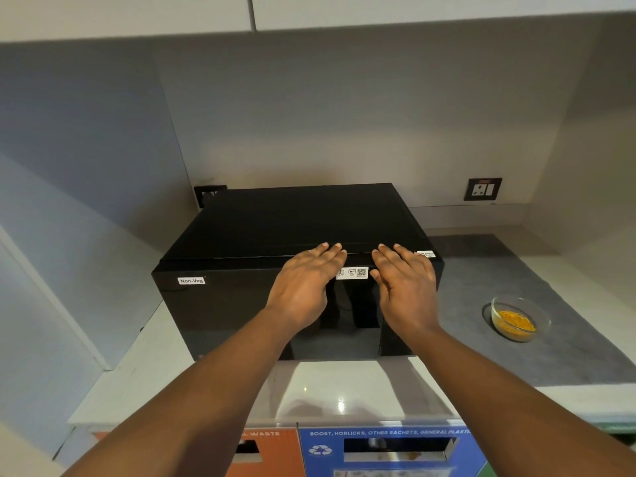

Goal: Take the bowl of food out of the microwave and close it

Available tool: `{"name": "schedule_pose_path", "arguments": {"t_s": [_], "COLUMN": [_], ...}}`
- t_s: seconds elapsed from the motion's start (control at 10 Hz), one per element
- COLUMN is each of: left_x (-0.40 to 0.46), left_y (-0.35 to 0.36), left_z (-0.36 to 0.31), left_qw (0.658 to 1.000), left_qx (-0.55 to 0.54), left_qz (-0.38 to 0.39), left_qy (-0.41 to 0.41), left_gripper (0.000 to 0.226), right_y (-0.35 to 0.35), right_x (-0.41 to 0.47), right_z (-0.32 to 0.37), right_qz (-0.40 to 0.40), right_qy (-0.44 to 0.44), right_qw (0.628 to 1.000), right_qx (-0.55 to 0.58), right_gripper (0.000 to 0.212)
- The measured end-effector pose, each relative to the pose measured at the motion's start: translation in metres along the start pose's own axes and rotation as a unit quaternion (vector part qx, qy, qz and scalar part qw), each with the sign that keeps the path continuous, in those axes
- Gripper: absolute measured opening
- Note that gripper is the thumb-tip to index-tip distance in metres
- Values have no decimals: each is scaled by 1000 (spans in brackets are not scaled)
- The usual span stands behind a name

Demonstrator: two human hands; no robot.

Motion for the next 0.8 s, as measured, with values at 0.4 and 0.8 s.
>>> {"name": "schedule_pose_path", "arguments": {"t_s": [0.4, 0.8], "left_x": [3, -21], "left_y": [3, -38], "left_z": [3, -5], "left_qw": [1000, 994], "left_qx": [-2, -70], "left_qz": [-7, -76], "left_qy": [0, -30], "left_gripper": [71, 51], "right_y": [1, -47], "right_x": [3, -7], "right_z": [-1, 21], "right_qz": [9, 60], "right_qy": [17, 26], "right_qw": [1000, 998], "right_qx": [3, 12], "right_gripper": [36, 55]}}
Point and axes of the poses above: each hand's wrist, its own x-axis towards the middle knuckle, its own y-axis out of the palm, z = x × y, the point moved 7 cm from there along x, towards the middle knuckle, and after that the axes turned 15 degrees about z, right-handed, at the moved point
